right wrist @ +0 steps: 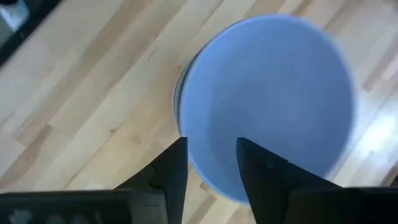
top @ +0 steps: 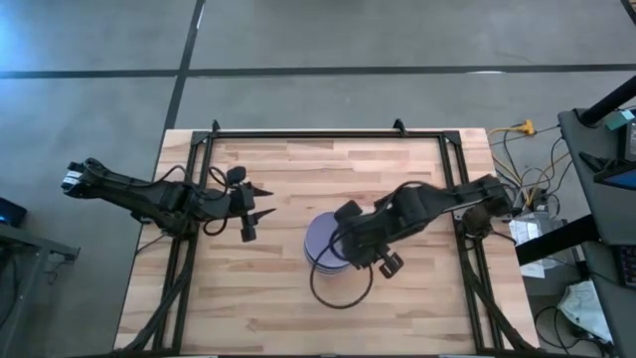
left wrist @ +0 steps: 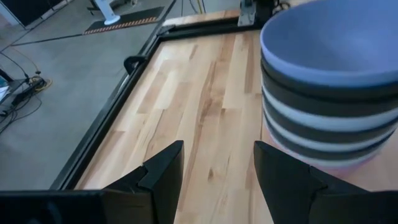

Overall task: Nest bowls inside each other
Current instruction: Return to Home Position

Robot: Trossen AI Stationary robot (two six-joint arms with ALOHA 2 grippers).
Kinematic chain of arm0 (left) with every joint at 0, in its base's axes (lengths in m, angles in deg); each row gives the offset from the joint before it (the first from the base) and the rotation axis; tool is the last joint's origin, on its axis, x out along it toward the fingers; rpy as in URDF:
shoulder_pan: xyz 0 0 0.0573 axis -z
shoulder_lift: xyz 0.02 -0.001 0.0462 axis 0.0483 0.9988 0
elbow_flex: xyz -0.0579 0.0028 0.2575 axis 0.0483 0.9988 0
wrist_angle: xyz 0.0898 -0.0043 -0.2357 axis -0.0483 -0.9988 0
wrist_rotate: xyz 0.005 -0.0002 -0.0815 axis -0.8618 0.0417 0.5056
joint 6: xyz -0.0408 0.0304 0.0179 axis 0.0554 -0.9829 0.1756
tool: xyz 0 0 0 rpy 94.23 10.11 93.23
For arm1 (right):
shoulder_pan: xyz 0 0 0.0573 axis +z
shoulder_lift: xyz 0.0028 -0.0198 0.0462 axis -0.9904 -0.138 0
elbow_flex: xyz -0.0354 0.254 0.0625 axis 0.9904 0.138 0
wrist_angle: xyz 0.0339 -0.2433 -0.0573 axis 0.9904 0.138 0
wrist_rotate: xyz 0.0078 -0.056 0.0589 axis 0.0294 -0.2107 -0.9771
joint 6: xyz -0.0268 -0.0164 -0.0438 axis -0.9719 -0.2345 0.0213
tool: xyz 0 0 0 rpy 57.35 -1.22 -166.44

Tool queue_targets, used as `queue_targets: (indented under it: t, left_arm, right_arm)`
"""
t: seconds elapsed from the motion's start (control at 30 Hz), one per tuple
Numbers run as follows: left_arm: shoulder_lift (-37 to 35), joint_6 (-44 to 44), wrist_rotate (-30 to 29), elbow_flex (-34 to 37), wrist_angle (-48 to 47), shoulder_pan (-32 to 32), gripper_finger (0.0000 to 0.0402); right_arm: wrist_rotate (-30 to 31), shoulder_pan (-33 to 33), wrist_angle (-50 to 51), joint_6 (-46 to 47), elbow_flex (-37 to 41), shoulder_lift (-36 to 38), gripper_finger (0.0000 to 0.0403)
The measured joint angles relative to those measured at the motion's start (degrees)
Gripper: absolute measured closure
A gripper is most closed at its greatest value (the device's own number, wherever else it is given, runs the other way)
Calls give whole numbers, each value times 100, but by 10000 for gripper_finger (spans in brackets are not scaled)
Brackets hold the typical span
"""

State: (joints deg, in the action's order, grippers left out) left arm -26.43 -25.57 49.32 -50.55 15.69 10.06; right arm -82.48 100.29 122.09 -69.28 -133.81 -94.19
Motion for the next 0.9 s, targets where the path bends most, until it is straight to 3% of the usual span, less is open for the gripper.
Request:
queue_targets:
  t: [0.2, 0.33, 0.43, 0.67, 0.77, 0.9]
  left_arm:
    - [0, -2, 3, 0, 446, -1, 222]
    - [0, -2, 5, 0, 876, 0, 222]
    - [0, -2, 15, 0, 1310, -1, 222]
    - [42, 278, 47, 0, 3155, -1, 222]
    - [52, 762, 44, 0, 4269, -12, 222]
    - [94, 577, 76, 2, 5615, -12, 225]
  right_arm:
    - [-169, -225, -403, 709, 13, 569, 285]
    - [-735, -435, -1533, 1726, 498, 1159, 296]
    - [-874, -447, -3115, 2100, 1372, 1678, 304]
    - [-909, -442, -8068, 3520, 3836, 2494, 324]
    - [-480, -442, -10165, 3825, 4652, 2532, 334]
    - [451, -555, -12491, 3852, 5313, 2572, 350]
